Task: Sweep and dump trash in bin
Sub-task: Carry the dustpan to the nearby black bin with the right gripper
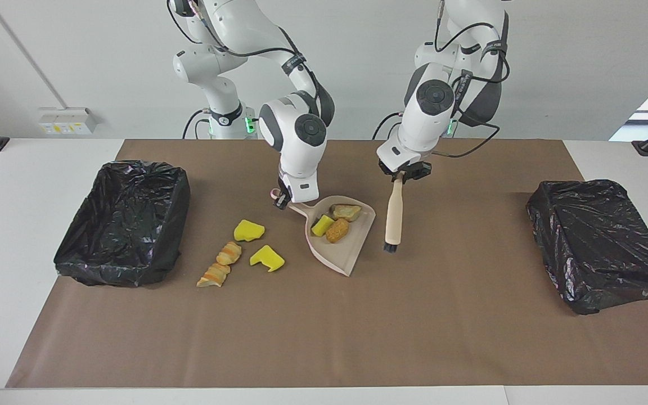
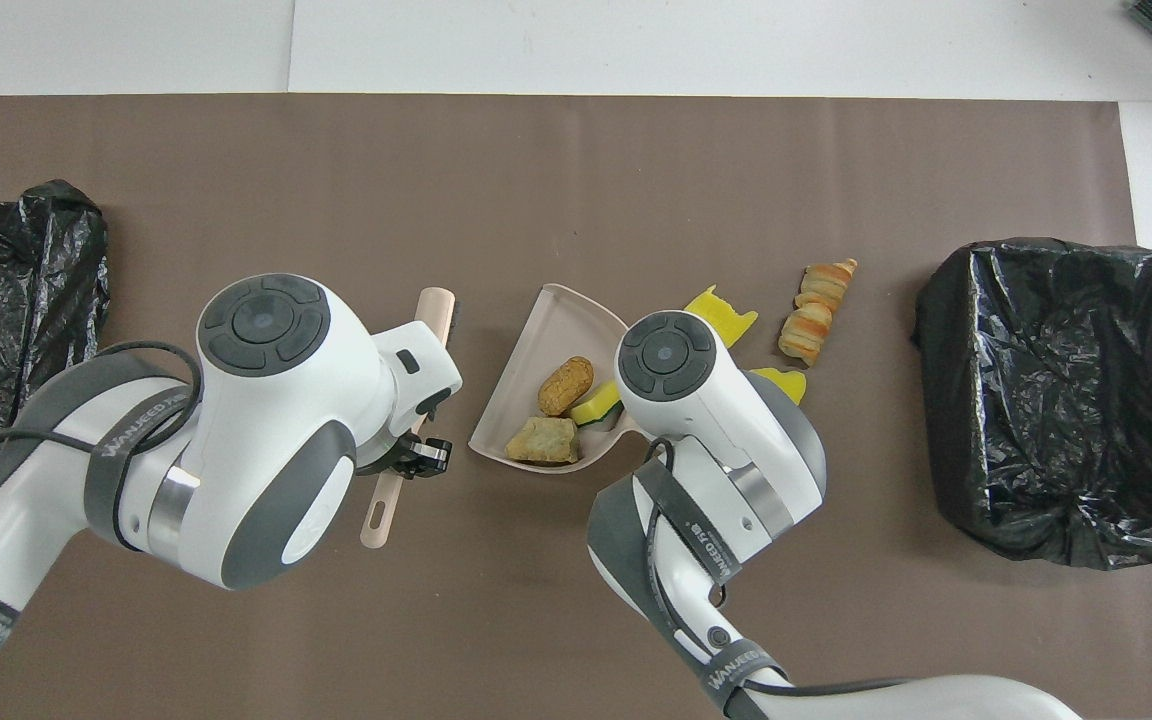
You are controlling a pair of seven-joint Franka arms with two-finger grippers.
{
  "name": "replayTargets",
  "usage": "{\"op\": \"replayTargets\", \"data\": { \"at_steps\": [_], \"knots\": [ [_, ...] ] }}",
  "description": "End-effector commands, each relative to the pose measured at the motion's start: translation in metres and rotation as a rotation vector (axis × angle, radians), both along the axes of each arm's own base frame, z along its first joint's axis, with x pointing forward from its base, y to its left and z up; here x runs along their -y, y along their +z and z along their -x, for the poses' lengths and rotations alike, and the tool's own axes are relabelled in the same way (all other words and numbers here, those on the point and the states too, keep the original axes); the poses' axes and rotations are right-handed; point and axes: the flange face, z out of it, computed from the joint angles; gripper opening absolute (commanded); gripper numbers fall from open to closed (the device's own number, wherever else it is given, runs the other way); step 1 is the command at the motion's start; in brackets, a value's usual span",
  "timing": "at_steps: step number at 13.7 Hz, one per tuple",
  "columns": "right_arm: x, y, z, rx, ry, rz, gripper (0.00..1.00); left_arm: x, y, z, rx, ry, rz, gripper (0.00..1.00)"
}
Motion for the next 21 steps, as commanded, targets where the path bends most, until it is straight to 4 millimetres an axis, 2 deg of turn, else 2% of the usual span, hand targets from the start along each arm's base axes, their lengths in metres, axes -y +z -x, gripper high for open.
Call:
{"op": "replayTargets", "data": {
  "at_steps": [1,4,6,9,11,12,14,16,18,20,21],
  "knots": [
    [0.008,0.03,-0.006,0.063,-0.048,-0.03,0.0,-0.018,0.002,0.039,0.011,0.119,-0.046,0.0],
    [0.054,0.078,-0.018,0.102,-0.119,-0.054,0.0,-0.01,-0.001,0.058,0.023,0.205,-0.075,0.0],
    [0.087,0.105,-0.024,0.117,-0.143,-0.067,0.0,0.024,-0.007,0.083,0.027,0.208,-0.094,0.0],
    [0.158,0.146,-0.035,0.129,-0.168,-0.083,0.0,0.077,-0.038,0.138,0.075,0.251,-0.1,0.0],
    [0.215,0.169,-0.032,0.116,-0.185,-0.087,0.0,0.108,-0.051,0.173,0.098,0.247,-0.082,0.0],
    [0.242,0.179,-0.029,0.113,-0.182,-0.092,0.0,0.12,-0.053,0.185,0.103,0.242,-0.069,0.0],
    [0.304,0.189,-0.022,0.078,-0.187,-0.099,0.0,0.145,-0.064,0.212,0.069,0.218,-0.034,0.0],
    [0.379,0.195,-0.015,0.061,-0.169,-0.114,0.0,0.158,-0.07,0.233,0.065,0.197,-0.005,0.0],
    [0.448,0.197,-0.001,0.053,-0.118,-0.12,0.0,0.173,-0.084,0.258,0.057,0.194,-0.013,0.0],
    [0.501,0.203,0.016,0.062,-0.086,-0.103,0.0,0.182,-0.104,0.271,0.049,0.22,-0.036,0.0],
    [0.527,0.206,0.023,0.067,-0.049,-0.051,0.0,0.182,-0.107,0.27,0.048,0.229,-0.04,0.0]
  ]
}}
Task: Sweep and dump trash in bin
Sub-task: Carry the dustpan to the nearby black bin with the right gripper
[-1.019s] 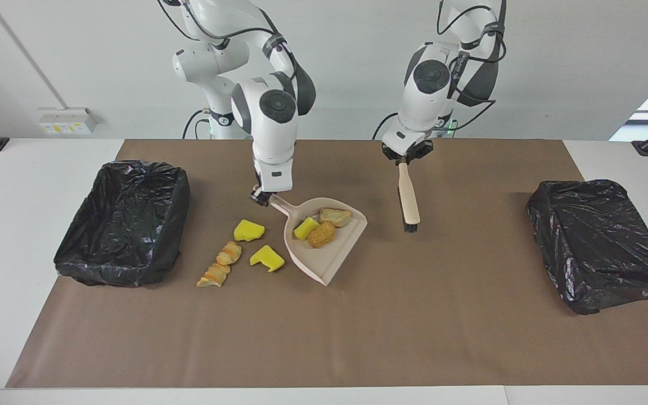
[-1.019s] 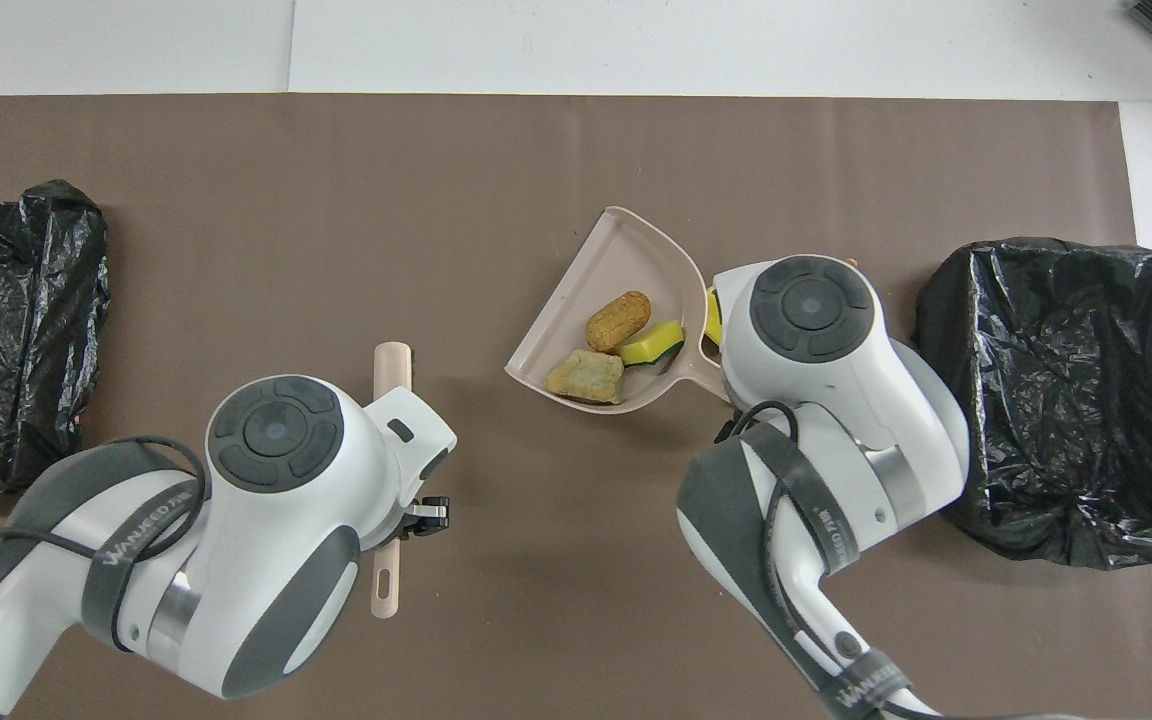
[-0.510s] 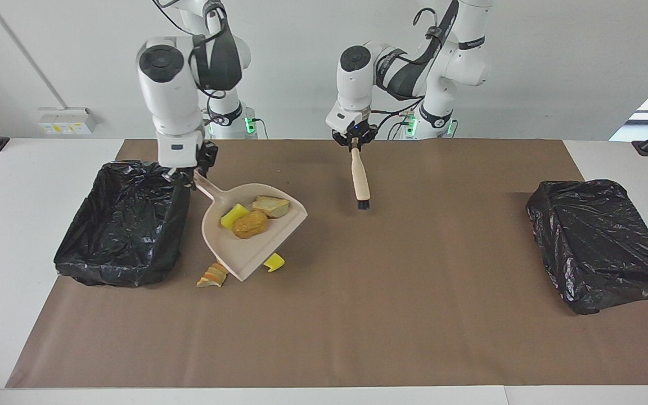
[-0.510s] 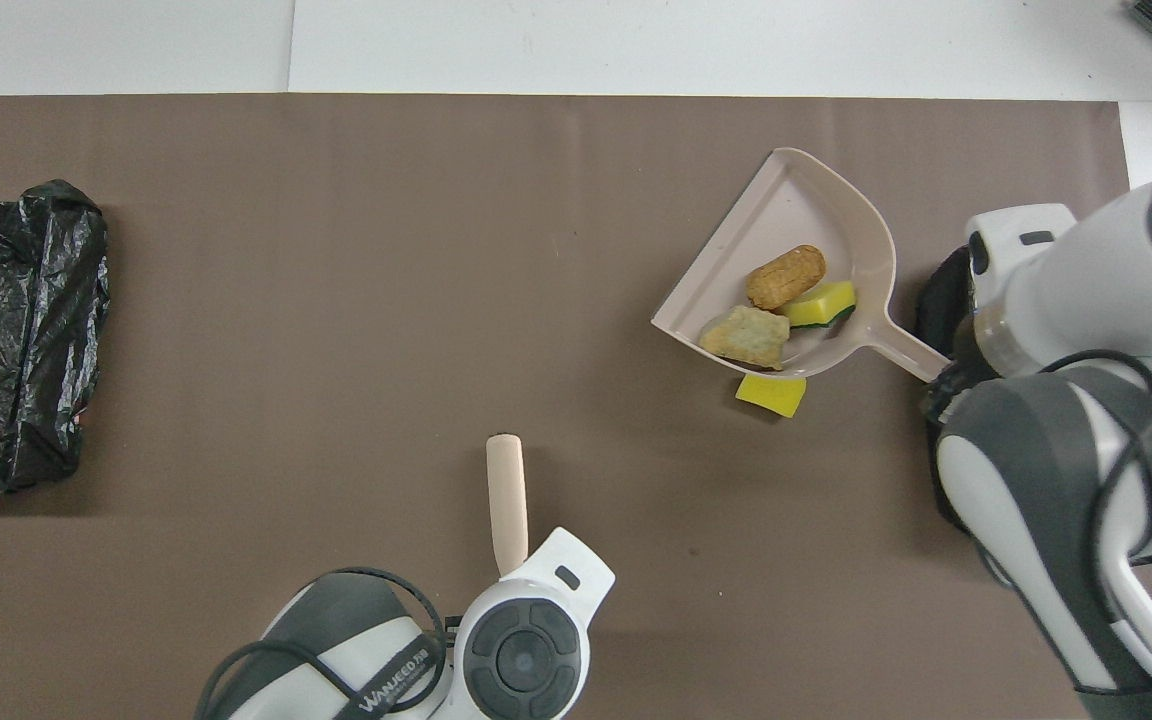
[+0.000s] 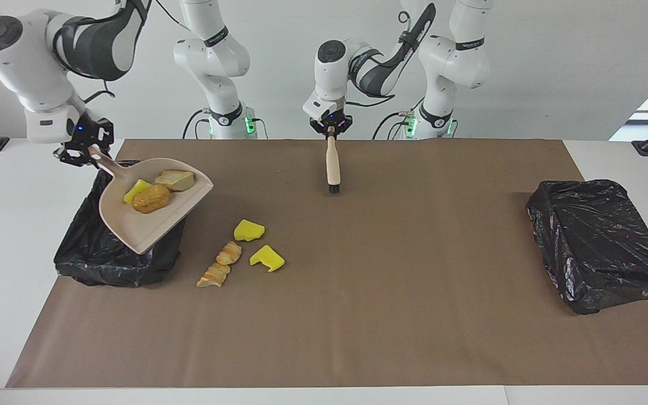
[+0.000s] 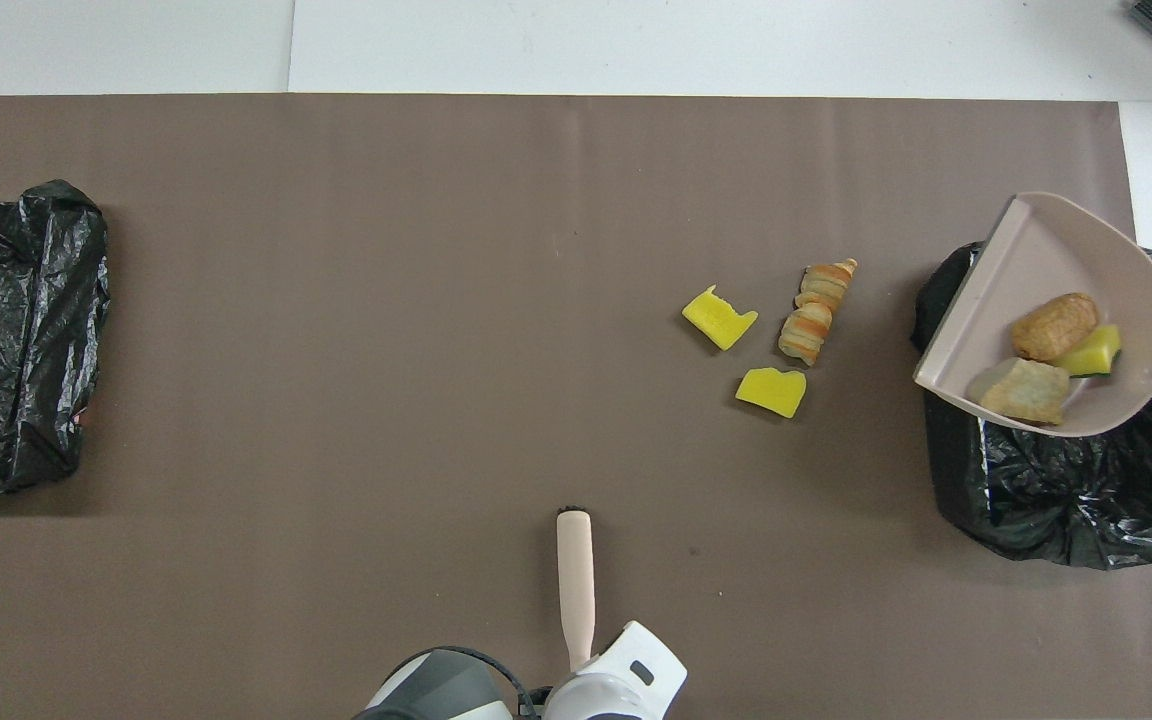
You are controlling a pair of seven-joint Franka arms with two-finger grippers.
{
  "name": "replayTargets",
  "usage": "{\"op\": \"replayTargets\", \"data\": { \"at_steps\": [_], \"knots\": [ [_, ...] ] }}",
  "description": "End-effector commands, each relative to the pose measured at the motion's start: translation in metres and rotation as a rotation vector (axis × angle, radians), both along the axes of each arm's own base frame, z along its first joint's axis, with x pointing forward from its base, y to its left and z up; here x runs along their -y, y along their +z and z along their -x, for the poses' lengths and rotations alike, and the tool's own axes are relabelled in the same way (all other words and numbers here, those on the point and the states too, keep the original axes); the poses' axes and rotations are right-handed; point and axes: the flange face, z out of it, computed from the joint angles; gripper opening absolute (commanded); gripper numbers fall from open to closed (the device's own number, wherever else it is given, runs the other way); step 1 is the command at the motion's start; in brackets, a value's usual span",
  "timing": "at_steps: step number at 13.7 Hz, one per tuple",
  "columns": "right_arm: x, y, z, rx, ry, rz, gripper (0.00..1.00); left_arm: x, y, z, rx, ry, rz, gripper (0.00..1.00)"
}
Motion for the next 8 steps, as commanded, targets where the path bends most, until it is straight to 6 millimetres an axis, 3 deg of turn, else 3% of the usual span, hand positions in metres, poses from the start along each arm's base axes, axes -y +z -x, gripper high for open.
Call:
{"op": "replayTargets", "data": {
  "at_steps": [1,3,5,7,8],
  "knots": [
    [0.049,0.015,0.014,0.009,0.093,0.109,0.0,0.001,-0.012,0.001,-0.008,0.038,0.004,0.0],
    [0.071,0.02,0.022,-0.002,0.123,0.191,0.0,0.0,-0.013,-0.003,-0.01,0.039,0.003,0.02],
    [0.09,0.021,0.023,-0.021,0.163,0.305,0.0,0.001,-0.01,-0.019,-0.011,0.048,0.012,0.44],
    [0.115,0.008,0.026,-0.048,0.201,0.357,0.0,0.0,0.013,-0.058,0.007,0.027,0.064,1.0],
    [0.12,0.005,0.026,-0.064,0.228,0.394,0.0,0.0,0.034,-0.08,0.024,-0.004,0.09,1.0]
  ]
}}
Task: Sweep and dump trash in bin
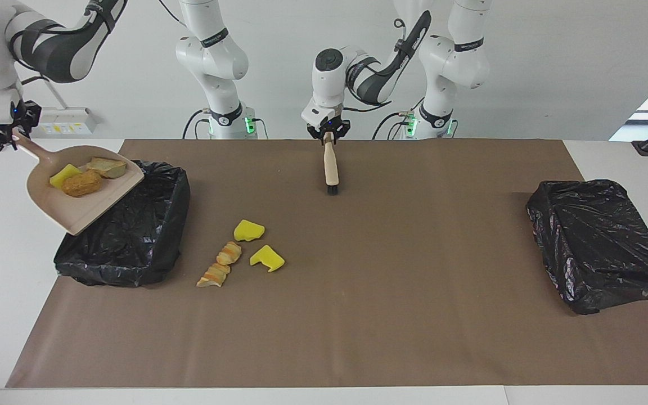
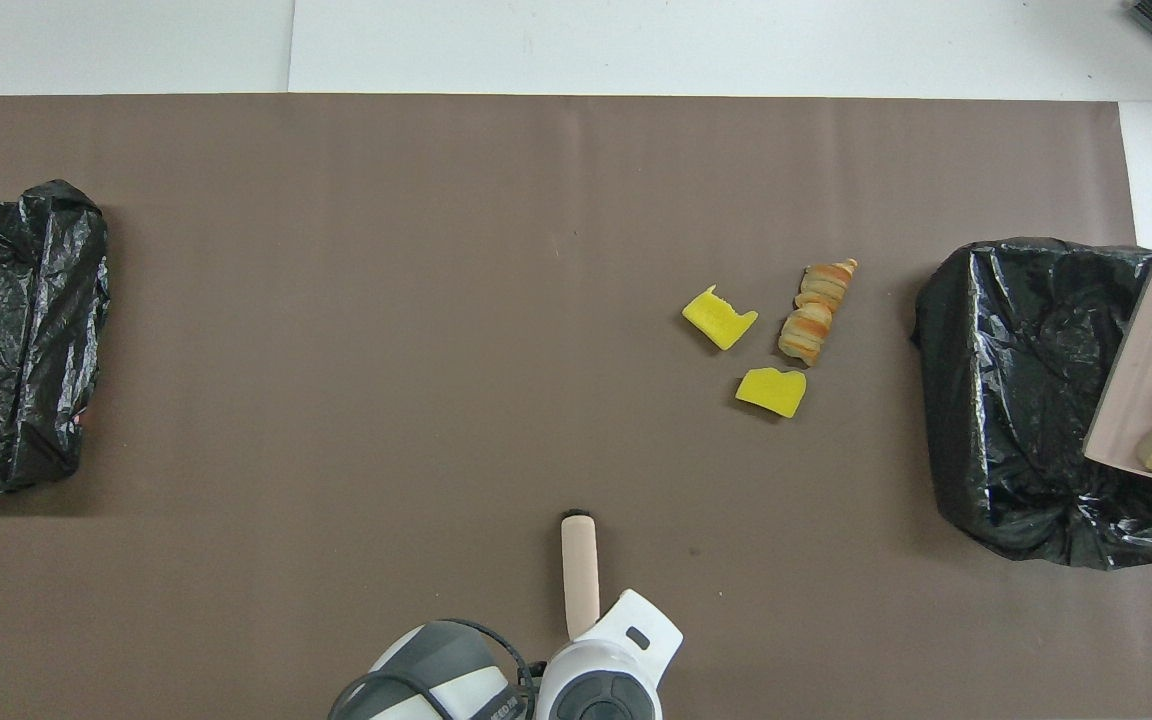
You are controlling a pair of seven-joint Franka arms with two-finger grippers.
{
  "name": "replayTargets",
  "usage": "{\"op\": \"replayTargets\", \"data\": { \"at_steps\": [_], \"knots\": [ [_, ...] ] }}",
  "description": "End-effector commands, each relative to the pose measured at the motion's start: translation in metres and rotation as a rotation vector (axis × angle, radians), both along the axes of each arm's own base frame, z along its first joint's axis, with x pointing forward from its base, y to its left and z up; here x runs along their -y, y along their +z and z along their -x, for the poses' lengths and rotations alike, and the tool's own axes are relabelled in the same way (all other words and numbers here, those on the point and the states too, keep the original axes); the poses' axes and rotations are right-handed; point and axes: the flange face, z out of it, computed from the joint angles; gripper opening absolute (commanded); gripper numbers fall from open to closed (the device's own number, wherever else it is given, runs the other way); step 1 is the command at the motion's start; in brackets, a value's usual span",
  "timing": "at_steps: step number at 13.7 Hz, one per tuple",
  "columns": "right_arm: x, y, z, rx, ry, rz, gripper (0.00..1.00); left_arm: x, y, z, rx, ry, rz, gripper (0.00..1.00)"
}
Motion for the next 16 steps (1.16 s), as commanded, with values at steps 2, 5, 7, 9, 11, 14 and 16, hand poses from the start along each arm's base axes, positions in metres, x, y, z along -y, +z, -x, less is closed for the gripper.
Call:
{"op": "replayTargets", "data": {
  "at_steps": [2,5,7,9,11,14,16],
  "knots": [
    [0.016,-0.015,0.0,-0.089,0.086,0.114,0.0,0.002,0.068,-0.082,0.018,-0.068,0.01,1.0],
    [0.017,-0.026,-0.009,-0.136,0.146,0.186,0.0,-0.03,0.116,-0.149,0.092,-0.083,-0.035,1.0],
    [0.004,-0.026,-0.018,-0.161,0.192,0.228,0.0,-0.077,0.148,-0.196,0.125,-0.074,-0.033,1.0],
    [0.004,-0.027,-0.02,-0.171,0.204,0.242,0.0,-0.119,0.187,-0.228,0.116,-0.108,-0.035,1.0],
    [0.004,-0.026,-0.021,-0.182,0.215,0.262,0.0,-0.166,0.222,-0.249,0.118,-0.135,-0.054,1.0],
    [0.002,-0.035,-0.029,-0.198,0.248,0.288,0.0,-0.224,0.264,-0.264,0.076,-0.191,-0.053,1.0],
    [-0.013,-0.035,-0.038,-0.217,0.279,0.31,0.0,-0.26,0.292,-0.264,0.059,-0.207,-0.048,1.0]
  ]
}}
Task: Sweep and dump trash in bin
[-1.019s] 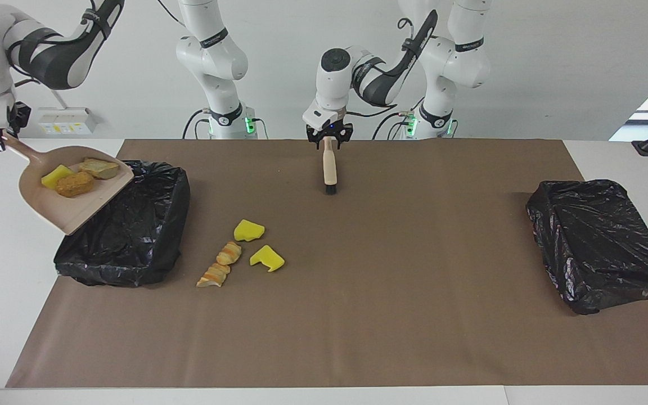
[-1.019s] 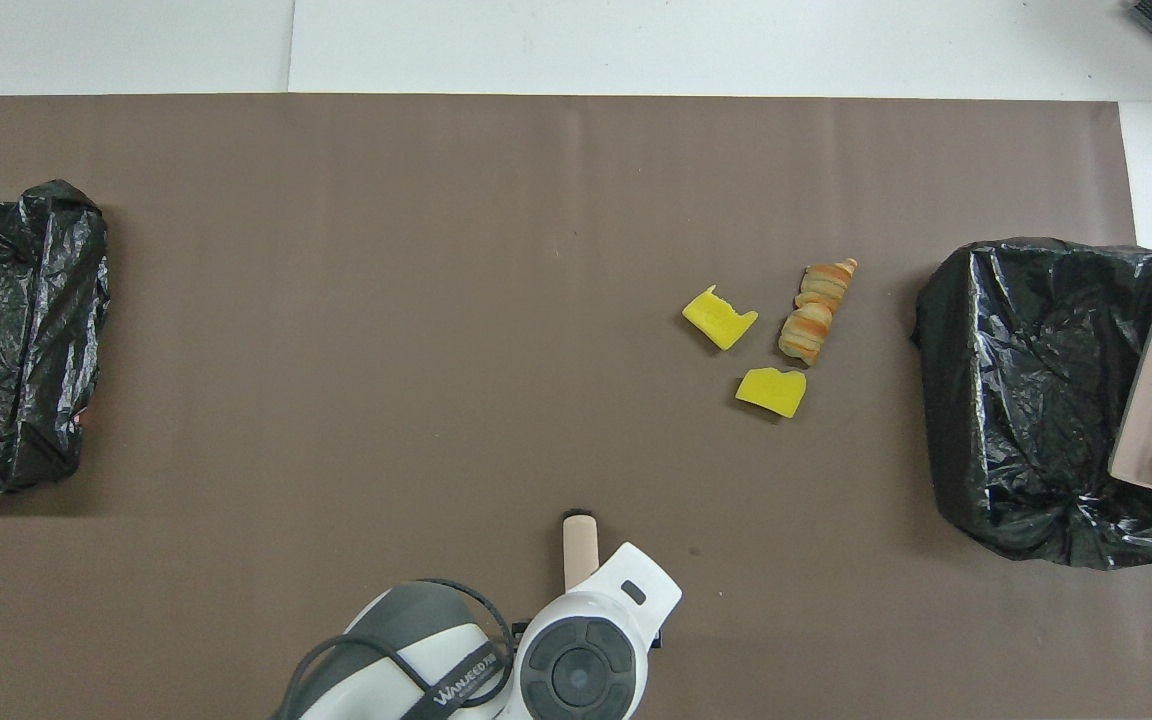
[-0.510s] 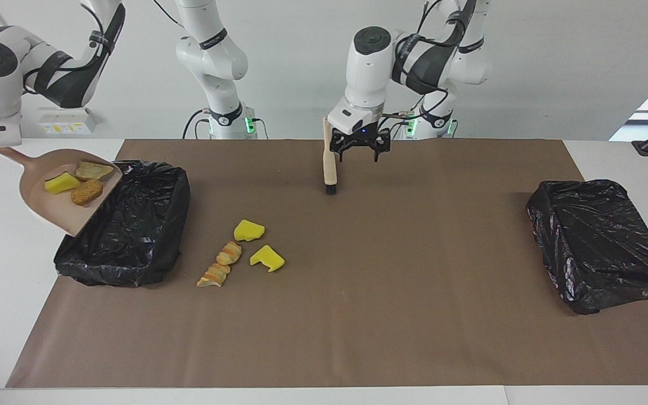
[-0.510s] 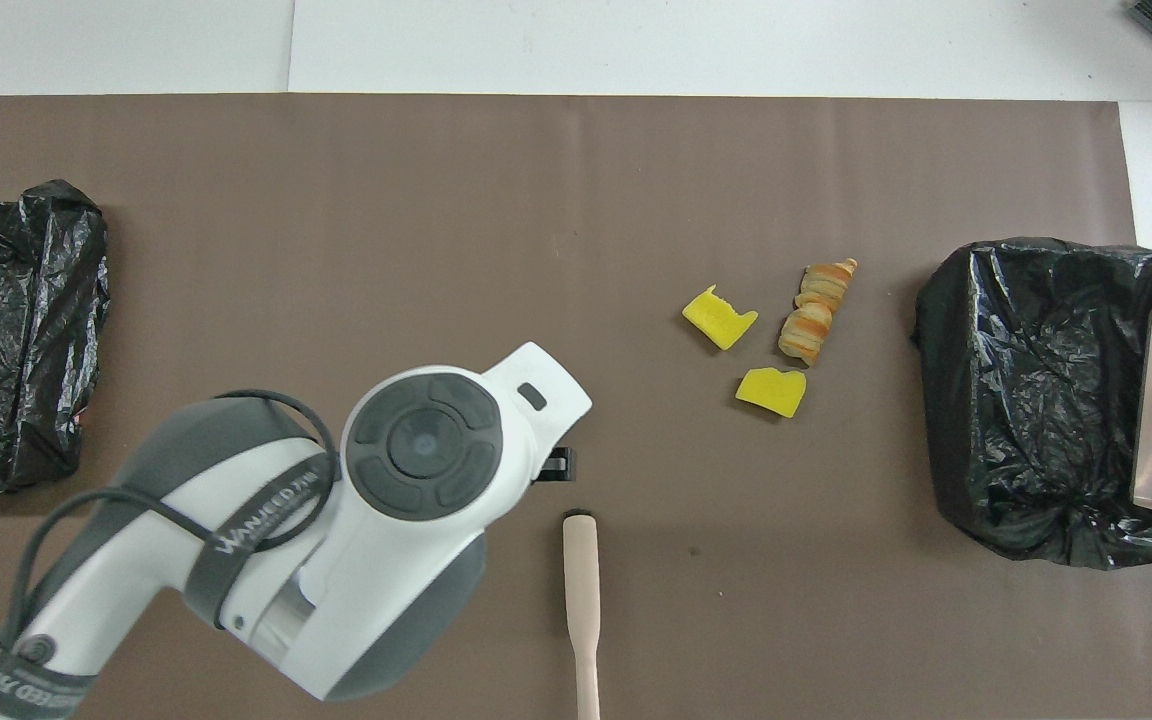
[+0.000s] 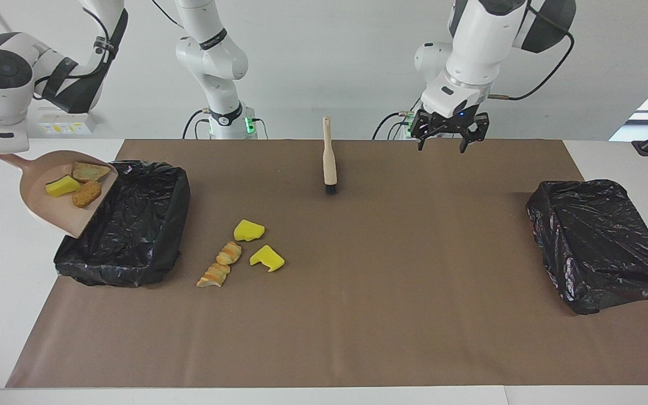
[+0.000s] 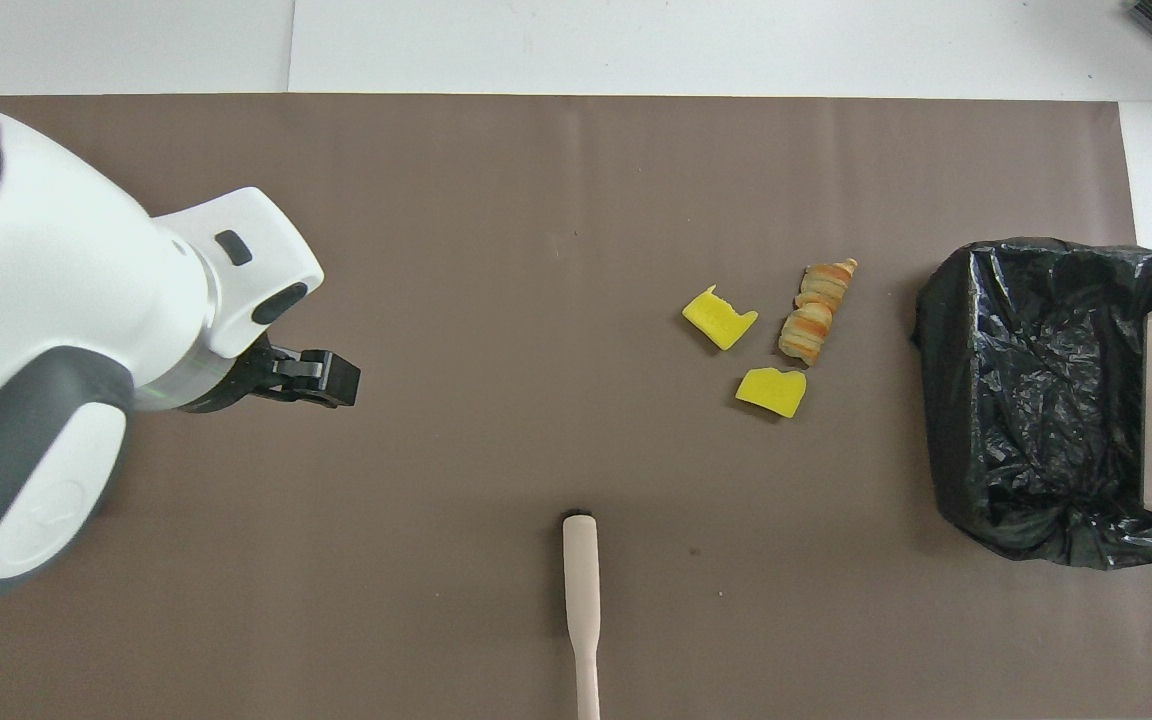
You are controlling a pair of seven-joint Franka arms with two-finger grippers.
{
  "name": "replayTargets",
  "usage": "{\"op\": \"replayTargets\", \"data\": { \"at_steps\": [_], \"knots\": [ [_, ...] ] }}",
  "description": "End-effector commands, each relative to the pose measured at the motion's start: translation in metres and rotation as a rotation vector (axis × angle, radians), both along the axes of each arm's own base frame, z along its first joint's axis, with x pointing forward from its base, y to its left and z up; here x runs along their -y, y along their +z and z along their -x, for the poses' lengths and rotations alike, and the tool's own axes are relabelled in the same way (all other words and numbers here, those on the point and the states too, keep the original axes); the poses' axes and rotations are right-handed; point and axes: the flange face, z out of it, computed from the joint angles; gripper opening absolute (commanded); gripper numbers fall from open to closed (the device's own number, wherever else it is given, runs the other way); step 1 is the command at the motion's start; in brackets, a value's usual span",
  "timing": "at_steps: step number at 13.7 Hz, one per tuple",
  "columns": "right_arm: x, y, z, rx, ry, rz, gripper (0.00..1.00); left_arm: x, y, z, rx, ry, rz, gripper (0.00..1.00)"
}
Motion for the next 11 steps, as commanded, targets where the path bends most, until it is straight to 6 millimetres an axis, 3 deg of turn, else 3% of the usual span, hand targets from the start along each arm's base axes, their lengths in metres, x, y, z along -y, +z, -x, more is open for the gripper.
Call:
{"op": "replayTargets", "data": {
  "at_steps": [1,3,6,11],
  "knots": [
    [-0.013,0.002,-0.007,-0.036,0.059,0.038,0.0,-0.035,0.035,0.001,-0.027,-0.029,-0.006,1.0],
    [-0.014,0.003,-0.008,-0.046,0.069,0.058,0.0,-0.055,0.056,-0.002,-0.027,-0.021,0.017,1.0],
    [-0.024,0.004,-0.013,-0.077,0.091,0.092,0.0,-0.082,0.063,0.009,-0.019,0.012,0.067,1.0],
    [-0.021,0.011,-0.011,-0.092,0.085,0.108,0.0,-0.102,0.058,0.001,0.013,0.035,0.074,1.0]
  ]
}}
